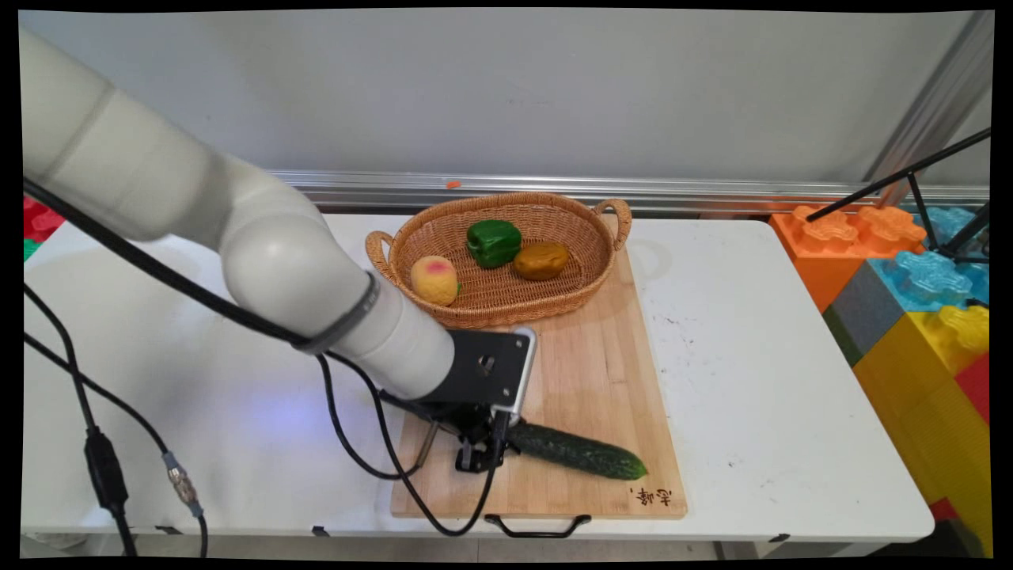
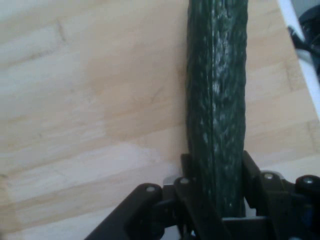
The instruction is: Place the picked object in the vegetable basket
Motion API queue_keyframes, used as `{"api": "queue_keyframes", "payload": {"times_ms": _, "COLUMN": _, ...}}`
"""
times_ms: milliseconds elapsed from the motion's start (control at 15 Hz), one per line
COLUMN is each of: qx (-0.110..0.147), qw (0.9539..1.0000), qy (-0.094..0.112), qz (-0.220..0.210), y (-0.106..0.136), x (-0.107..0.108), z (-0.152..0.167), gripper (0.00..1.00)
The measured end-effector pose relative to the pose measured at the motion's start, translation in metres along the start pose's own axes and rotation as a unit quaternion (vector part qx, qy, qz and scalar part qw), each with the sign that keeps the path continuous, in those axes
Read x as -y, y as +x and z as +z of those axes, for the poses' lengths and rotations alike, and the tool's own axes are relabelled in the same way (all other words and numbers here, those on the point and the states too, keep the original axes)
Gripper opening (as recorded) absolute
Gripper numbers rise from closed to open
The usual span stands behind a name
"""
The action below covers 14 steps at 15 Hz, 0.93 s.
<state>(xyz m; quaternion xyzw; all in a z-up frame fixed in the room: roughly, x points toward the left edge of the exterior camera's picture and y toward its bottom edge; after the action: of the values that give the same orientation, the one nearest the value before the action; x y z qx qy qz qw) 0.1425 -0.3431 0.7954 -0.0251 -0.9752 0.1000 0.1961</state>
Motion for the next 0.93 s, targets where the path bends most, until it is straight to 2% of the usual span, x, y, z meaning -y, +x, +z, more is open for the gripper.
{"api": "queue_keyframes", "payload": {"times_ms": 200, "qx": -0.008, "qw": 0.9997, "qy": 0.012, "qz": 0.017, "y": 0.007, "x": 0.014, "z": -0.035, "gripper": 0.0}}
{"api": "queue_keyframes", "payload": {"times_ms": 333, "qx": -0.007, "qw": 0.9992, "qy": 0.027, "qz": 0.028, "y": 0.01, "x": 0.032, "z": -0.058, "gripper": 0.0}}
{"api": "queue_keyframes", "payload": {"times_ms": 667, "qx": 0.009, "qw": 0.995, "qy": 0.095, "qz": 0.026, "y": -0.001, "x": 0.108, "z": -0.105, "gripper": 0.0}}
{"api": "queue_keyframes", "payload": {"times_ms": 800, "qx": 0.017, "qw": 0.9931, "qy": 0.114, "qz": 0.022, "y": -0.011, "x": 0.136, "z": -0.111, "gripper": 0.0}}
{"api": "queue_keyframes", "payload": {"times_ms": 933, "qx": 0.024, "qw": 0.9919, "qy": 0.124, "qz": 0.018, "y": -0.022, "x": 0.162, "z": -0.108, "gripper": 0.0}}
